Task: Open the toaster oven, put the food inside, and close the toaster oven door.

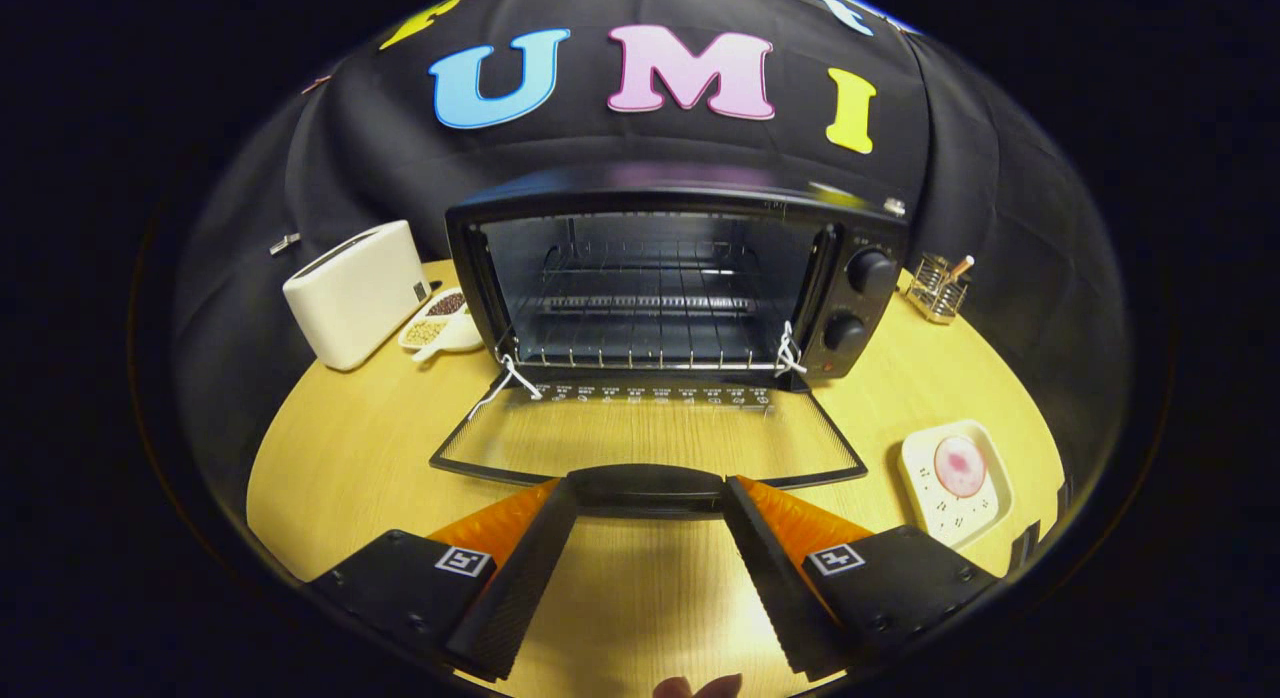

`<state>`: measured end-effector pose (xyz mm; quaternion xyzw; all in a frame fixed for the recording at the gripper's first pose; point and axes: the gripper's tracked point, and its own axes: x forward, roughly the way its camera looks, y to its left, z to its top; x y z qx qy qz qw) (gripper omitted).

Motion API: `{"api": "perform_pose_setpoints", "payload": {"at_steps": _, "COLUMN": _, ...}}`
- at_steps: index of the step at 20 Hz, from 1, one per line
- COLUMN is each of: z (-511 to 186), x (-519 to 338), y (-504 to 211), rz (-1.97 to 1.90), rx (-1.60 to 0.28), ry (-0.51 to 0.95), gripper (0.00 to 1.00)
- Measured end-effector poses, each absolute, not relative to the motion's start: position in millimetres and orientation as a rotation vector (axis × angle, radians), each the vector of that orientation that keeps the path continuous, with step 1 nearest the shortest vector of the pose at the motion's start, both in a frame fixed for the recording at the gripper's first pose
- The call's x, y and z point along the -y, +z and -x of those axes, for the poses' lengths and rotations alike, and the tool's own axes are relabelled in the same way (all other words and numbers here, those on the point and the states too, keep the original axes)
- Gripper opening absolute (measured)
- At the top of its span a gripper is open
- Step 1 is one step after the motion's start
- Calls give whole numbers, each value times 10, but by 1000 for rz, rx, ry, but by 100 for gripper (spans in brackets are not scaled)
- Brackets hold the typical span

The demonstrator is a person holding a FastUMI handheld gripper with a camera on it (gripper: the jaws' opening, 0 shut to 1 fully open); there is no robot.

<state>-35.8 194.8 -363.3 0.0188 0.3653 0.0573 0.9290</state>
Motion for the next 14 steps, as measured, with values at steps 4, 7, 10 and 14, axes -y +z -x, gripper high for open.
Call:
{"api": "perform_pose_setpoints", "payload": {"at_steps": 4, "z": 417, "x": -1847, "y": -3753, "rz": -14, "rx": -787, "ry": 125, "gripper": 99}}
{"api": "perform_pose_setpoints", "payload": {"at_steps": 7, "z": 472, "x": -1777, "y": -3774, "rz": -24, "rx": -806, "ry": 132, "gripper": 99}}
{"api": "perform_pose_setpoints", "payload": {"at_steps": 10, "z": 523, "x": -1653, "y": -3683, "rz": -47, "rx": -797, "ry": 147, "gripper": 99}}
{"api": "perform_pose_setpoints", "payload": {"at_steps": 14, "z": 566, "x": -1335, "y": -3400, "rz": -95, "rx": -785, "ry": 194, "gripper": 99}}
